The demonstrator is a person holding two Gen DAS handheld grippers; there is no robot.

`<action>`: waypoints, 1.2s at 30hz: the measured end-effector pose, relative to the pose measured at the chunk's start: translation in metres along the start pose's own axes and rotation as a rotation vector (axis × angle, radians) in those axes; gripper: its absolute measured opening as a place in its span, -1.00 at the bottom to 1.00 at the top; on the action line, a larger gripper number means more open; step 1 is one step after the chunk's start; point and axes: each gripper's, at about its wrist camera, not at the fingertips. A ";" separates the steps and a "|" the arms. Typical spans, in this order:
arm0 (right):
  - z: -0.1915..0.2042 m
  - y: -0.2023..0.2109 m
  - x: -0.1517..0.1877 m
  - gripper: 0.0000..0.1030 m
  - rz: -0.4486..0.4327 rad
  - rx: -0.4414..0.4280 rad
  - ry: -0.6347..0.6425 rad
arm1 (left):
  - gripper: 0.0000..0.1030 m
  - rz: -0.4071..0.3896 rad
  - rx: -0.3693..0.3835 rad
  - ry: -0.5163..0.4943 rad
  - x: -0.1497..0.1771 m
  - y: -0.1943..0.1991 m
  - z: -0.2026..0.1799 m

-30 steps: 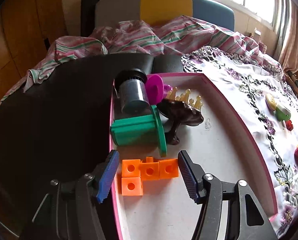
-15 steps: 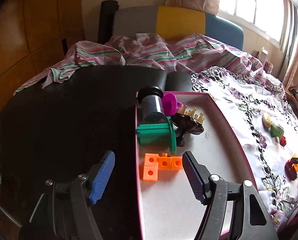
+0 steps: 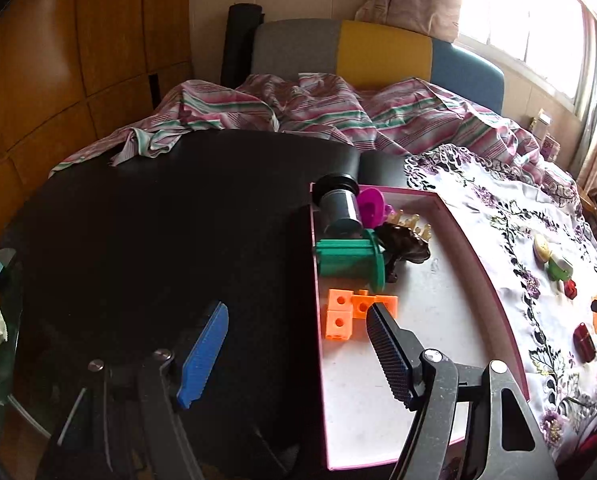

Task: Organize rigid objects
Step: 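Lift the yellow toy with the right gripper and carry it toward the tray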

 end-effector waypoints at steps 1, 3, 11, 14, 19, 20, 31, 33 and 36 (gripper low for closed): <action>0.003 0.002 0.000 -0.48 -0.009 -0.013 0.013 | 0.41 0.000 -0.002 0.004 0.000 0.001 0.002; 0.011 0.006 0.001 -0.48 -0.026 -0.035 0.046 | 0.41 0.000 -0.007 0.009 0.001 0.002 0.006; 0.050 0.014 0.007 -0.48 -0.046 -0.103 0.154 | 0.41 0.005 -0.026 0.033 0.005 0.003 0.020; 0.066 0.019 0.009 -0.48 -0.054 -0.131 0.179 | 0.41 0.008 -0.033 0.037 0.007 0.003 0.022; 0.093 0.030 0.010 -0.48 -0.064 -0.186 0.221 | 0.41 0.010 -0.037 0.051 0.008 0.004 0.029; 0.100 0.034 0.011 -0.48 -0.069 -0.201 0.234 | 0.41 0.010 -0.037 0.054 0.008 0.004 0.030; 0.186 0.058 0.034 -0.48 -0.067 -0.376 0.377 | 0.41 0.012 -0.049 0.076 0.010 0.005 0.038; 0.202 0.060 0.041 -0.48 -0.058 -0.405 0.407 | 0.41 0.010 -0.051 0.078 0.011 0.006 0.039; 0.224 0.063 0.052 -0.48 -0.040 -0.452 0.442 | 0.41 0.012 -0.056 0.084 0.011 0.006 0.042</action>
Point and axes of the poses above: each gripper's, at about its wrist camera, not at the fingertips, and y roughly against the way its jaws point, z to its left, x to its underside, and after that the axes turned 7 degrees about x, right-handed
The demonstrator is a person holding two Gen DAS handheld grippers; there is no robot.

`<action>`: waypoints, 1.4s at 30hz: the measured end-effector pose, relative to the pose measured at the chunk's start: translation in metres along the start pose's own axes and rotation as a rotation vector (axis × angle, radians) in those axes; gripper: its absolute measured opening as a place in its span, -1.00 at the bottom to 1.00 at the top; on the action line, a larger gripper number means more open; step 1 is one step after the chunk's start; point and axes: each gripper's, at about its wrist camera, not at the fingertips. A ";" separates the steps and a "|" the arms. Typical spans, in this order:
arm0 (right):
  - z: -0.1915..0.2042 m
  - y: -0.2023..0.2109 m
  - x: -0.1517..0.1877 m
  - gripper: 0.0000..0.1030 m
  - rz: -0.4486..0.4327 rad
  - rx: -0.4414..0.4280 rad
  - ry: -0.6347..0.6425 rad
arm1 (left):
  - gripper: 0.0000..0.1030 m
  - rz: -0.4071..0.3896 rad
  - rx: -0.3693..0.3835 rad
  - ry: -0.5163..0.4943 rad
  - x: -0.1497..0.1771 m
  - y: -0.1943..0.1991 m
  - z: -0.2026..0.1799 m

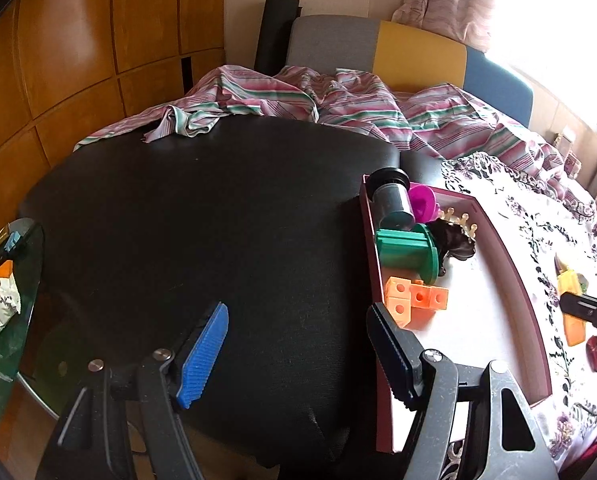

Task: Organize rigid objects
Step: 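Lift the yellow toy with the right gripper and carry it toward the tray, then lower the yellow toy into the tray beside the orange cubes and open the right gripper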

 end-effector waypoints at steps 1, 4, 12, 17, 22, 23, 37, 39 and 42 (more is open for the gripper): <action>0.007 -0.003 0.000 -0.48 0.005 -0.015 0.009 | 0.41 0.001 -0.002 0.002 0.000 0.000 0.001; 0.029 -0.010 0.000 -0.48 0.022 -0.056 0.034 | 0.41 0.003 -0.008 0.007 0.001 0.000 0.004; 0.079 -0.033 0.001 -0.48 0.084 -0.135 0.097 | 0.41 -0.002 -0.024 0.024 0.003 0.002 0.013; 0.105 -0.050 0.002 -0.48 0.127 -0.149 0.125 | 0.41 -0.002 -0.041 0.040 0.004 0.003 0.022; 0.121 -0.062 0.005 -0.48 0.148 -0.150 0.139 | 0.41 0.001 -0.054 0.054 0.005 0.003 0.029; 0.122 -0.064 0.005 -0.48 0.152 -0.148 0.136 | 0.41 0.001 -0.056 0.056 0.005 0.002 0.030; 0.139 -0.097 0.004 -0.48 0.191 -0.109 0.079 | 0.41 0.016 -0.081 0.068 0.010 -0.003 0.036; 0.141 -0.097 0.003 -0.48 0.181 -0.101 0.086 | 0.41 0.018 -0.084 0.069 0.011 -0.003 0.036; 0.138 -0.097 0.003 -0.48 0.183 -0.117 0.075 | 0.40 0.021 -0.083 0.070 0.012 -0.004 0.036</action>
Point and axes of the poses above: each gripper's, at about its wrist camera, not at the fingertips, and y roughly against the way its jaws point, z to its left, x to its underside, and after that the axes turned 7 degrees about x, right-handed
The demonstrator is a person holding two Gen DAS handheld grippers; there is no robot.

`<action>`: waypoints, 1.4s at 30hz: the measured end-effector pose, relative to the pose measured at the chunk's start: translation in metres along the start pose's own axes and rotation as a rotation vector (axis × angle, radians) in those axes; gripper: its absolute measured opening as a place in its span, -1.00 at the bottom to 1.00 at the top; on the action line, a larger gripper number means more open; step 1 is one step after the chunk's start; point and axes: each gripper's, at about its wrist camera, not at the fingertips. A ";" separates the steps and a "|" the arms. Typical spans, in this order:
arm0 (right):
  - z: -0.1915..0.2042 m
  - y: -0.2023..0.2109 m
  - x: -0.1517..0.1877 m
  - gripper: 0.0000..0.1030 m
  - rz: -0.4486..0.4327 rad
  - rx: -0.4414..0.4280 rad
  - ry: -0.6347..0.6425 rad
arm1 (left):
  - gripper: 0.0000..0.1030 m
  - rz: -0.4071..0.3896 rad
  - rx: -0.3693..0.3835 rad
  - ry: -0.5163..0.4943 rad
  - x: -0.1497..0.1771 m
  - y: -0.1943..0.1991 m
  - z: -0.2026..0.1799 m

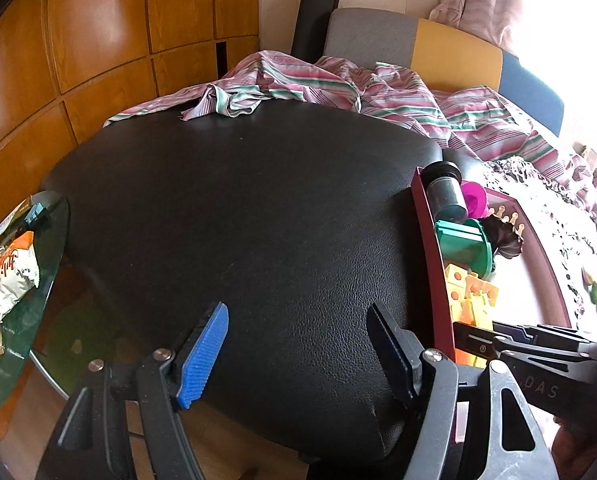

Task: Organize rigid objects
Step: 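Lower the yellow toy into the tray beside the orange cubes and open the right gripper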

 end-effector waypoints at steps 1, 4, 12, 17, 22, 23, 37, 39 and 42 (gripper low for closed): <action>-0.002 0.000 0.000 -0.47 0.002 -0.009 -0.008 | 0.41 0.000 0.001 0.000 0.000 0.000 0.000; -0.005 0.000 0.000 -0.46 0.005 -0.027 -0.024 | 0.41 -0.002 0.001 -0.003 0.001 0.002 -0.002; -0.007 0.006 0.007 -0.41 0.023 -0.050 -0.023 | 0.41 -0.003 0.011 -0.002 0.001 0.004 -0.003; -0.012 0.006 0.011 -0.33 0.022 -0.056 -0.052 | 0.41 -0.006 0.014 -0.005 0.002 0.006 -0.005; -0.015 0.006 0.014 -0.33 0.027 -0.063 -0.060 | 0.41 -0.009 0.016 -0.005 0.001 0.007 -0.005; -0.015 0.007 0.014 -0.33 0.021 -0.067 -0.059 | 0.41 -0.010 0.016 -0.007 0.001 0.008 -0.005; -0.022 0.027 0.019 -0.24 -0.044 -0.035 -0.047 | 0.41 -0.008 0.024 -0.035 0.002 0.011 -0.016; -0.023 0.030 0.019 -0.24 -0.050 -0.032 -0.047 | 0.41 -0.008 0.027 -0.039 0.002 0.012 -0.018; -0.027 0.035 0.020 -0.24 -0.060 -0.024 -0.044 | 0.41 -0.008 0.029 -0.049 0.002 0.012 -0.021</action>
Point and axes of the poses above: each gripper's, at about its wrist camera, not at the fingertips, and y roughly against the way its jaws point, z to its left, x to its underside, and after that the axes turned 7 degrees about x, right-handed
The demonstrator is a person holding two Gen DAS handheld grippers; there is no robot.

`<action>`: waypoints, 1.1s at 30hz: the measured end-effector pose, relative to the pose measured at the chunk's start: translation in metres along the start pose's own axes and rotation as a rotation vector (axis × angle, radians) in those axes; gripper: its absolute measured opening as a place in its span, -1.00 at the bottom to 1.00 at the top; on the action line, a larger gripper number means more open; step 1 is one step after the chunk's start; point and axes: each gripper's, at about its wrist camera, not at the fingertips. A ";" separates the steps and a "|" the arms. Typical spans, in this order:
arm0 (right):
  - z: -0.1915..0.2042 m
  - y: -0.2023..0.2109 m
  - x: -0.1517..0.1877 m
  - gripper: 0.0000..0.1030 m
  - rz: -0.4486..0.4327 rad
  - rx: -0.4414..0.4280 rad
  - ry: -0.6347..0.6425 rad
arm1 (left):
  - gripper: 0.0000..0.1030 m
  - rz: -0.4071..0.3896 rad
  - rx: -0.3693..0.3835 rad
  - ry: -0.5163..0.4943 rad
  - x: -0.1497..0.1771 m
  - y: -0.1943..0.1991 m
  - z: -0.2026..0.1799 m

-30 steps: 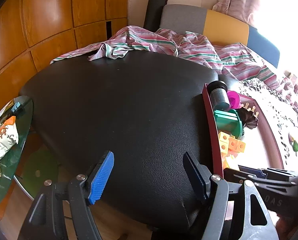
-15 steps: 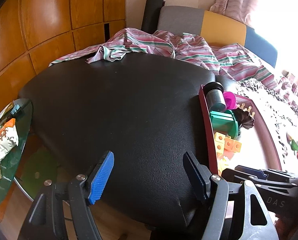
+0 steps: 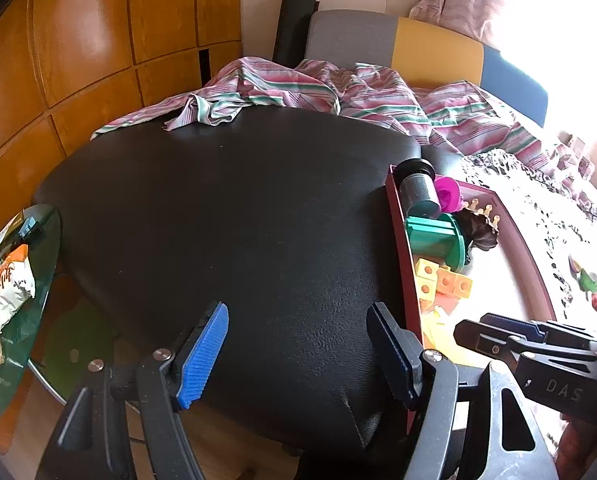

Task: Organize rigid objects
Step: 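Lower the yellow toy into the tray beside the orange cubes and open the right gripper, then move both grippers from the tray back over the tablecloth toys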

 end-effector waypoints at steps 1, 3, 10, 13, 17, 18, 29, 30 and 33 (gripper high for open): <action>-0.002 0.002 0.000 -0.24 -0.003 0.003 0.001 | 0.41 -0.001 0.001 -0.004 0.000 0.000 -0.001; -0.004 0.006 -0.001 -0.24 -0.013 0.012 0.005 | 0.41 -0.002 0.005 -0.013 -0.001 0.001 -0.005; -0.021 0.023 -0.010 -0.24 -0.052 0.063 0.004 | 0.41 -0.008 0.031 -0.056 -0.007 0.004 -0.020; -0.034 0.029 -0.018 -0.24 -0.074 0.096 -0.012 | 0.41 -0.016 0.040 -0.075 -0.010 0.005 -0.029; -0.064 0.047 -0.025 -0.24 -0.102 0.156 -0.048 | 0.41 -0.015 0.078 -0.092 -0.016 0.005 -0.043; -0.073 0.051 -0.027 -0.24 -0.106 0.171 -0.060 | 0.41 -0.016 0.082 -0.101 -0.017 0.004 -0.047; -0.227 0.122 -0.020 -0.24 -0.195 0.439 -0.315 | 0.41 -0.025 0.213 -0.261 -0.041 -0.002 -0.125; -0.246 0.129 -0.017 -0.24 -0.205 0.468 -0.358 | 0.41 -0.023 0.225 -0.280 -0.043 -0.003 -0.134; -0.297 0.145 -0.002 -0.24 -0.237 0.549 -0.495 | 0.41 -0.020 0.263 -0.334 -0.048 -0.008 -0.164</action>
Point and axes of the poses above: each gripper's, at about its wrist camera, not at the fingertips, and y roughly against the way its jaws point, z to its left, x to its underside, and after that the axes turned 7 degrees about x, right-handed
